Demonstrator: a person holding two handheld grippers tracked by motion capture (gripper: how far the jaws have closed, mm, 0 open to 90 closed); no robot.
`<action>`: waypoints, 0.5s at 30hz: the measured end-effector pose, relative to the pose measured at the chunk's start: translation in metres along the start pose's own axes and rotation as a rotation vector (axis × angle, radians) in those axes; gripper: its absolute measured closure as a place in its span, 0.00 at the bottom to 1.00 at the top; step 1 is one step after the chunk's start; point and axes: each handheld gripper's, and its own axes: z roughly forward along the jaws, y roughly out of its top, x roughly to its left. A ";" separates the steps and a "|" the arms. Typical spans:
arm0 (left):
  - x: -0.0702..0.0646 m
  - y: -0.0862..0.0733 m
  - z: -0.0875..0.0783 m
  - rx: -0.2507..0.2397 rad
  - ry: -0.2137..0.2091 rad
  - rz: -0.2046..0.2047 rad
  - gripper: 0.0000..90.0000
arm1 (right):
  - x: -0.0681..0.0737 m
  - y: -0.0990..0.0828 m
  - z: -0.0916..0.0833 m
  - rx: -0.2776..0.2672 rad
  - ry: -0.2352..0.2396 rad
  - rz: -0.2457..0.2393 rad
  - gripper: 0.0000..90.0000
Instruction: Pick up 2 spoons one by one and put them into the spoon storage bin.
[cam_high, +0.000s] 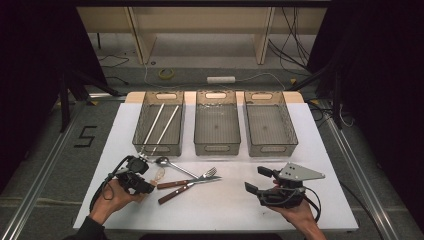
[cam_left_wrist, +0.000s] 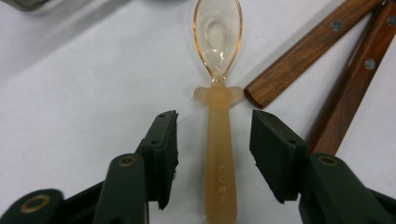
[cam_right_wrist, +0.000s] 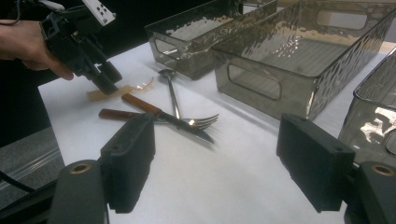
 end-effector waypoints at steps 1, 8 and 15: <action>0.000 -0.001 0.000 0.005 -0.001 0.006 0.58 | 0.000 0.000 0.000 0.002 -0.001 -0.002 0.32; 0.000 -0.004 0.004 0.027 0.005 0.019 0.67 | 0.002 0.000 0.000 0.005 0.003 -0.011 0.32; -0.002 -0.006 0.009 0.049 0.002 0.039 0.74 | 0.003 0.000 0.001 0.009 0.001 -0.017 0.32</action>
